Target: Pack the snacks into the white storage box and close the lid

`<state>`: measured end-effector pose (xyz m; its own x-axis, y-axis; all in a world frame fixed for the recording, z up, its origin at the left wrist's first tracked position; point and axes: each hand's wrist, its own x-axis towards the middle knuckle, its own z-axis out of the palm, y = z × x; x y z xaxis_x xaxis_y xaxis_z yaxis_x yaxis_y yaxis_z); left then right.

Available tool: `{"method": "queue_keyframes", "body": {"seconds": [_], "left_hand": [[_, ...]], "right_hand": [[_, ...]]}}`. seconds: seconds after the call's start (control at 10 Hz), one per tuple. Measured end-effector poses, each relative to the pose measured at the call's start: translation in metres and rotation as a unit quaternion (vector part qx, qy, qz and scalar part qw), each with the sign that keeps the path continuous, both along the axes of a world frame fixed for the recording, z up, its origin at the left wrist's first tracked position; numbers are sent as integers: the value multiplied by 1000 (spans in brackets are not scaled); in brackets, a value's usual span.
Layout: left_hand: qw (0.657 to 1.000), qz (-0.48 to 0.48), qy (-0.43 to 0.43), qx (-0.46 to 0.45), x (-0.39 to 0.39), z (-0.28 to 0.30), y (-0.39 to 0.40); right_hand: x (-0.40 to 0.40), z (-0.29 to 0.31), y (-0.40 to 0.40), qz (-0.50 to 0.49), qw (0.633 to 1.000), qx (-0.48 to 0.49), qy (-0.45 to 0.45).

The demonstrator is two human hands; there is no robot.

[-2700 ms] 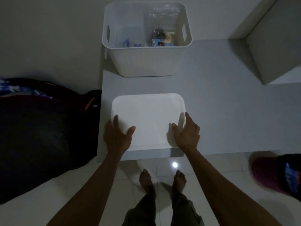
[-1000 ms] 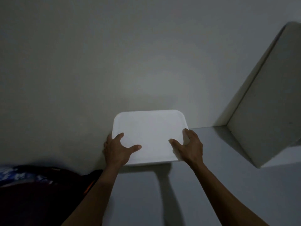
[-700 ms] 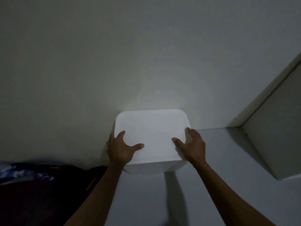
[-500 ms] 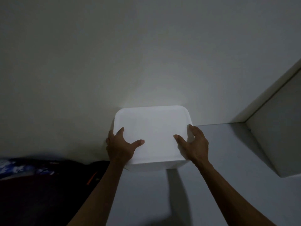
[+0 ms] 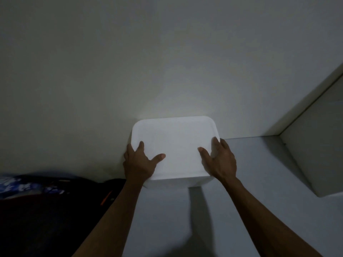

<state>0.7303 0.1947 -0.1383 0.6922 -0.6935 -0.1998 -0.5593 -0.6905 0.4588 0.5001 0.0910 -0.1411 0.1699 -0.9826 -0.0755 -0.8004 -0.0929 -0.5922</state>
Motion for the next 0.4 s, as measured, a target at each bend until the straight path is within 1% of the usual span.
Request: {"method": "queue_keyframes", "body": {"seconds": [0.1, 0.2, 0.3, 0.4], "left_hand": [[999, -21, -14, 36, -3, 8, 2], [999, -37, -13, 19, -19, 20, 14], [997, -30, 3, -67, -40, 34, 32], [991, -32, -12, -129, -61, 48, 56]], "right_hand": [[-1, 5, -1, 31, 998, 33, 35], [-6, 17, 10, 45, 997, 43, 37], [-14, 28, 29, 23, 1000, 13, 11], [-21, 41, 59, 23, 999, -21, -26]]}}
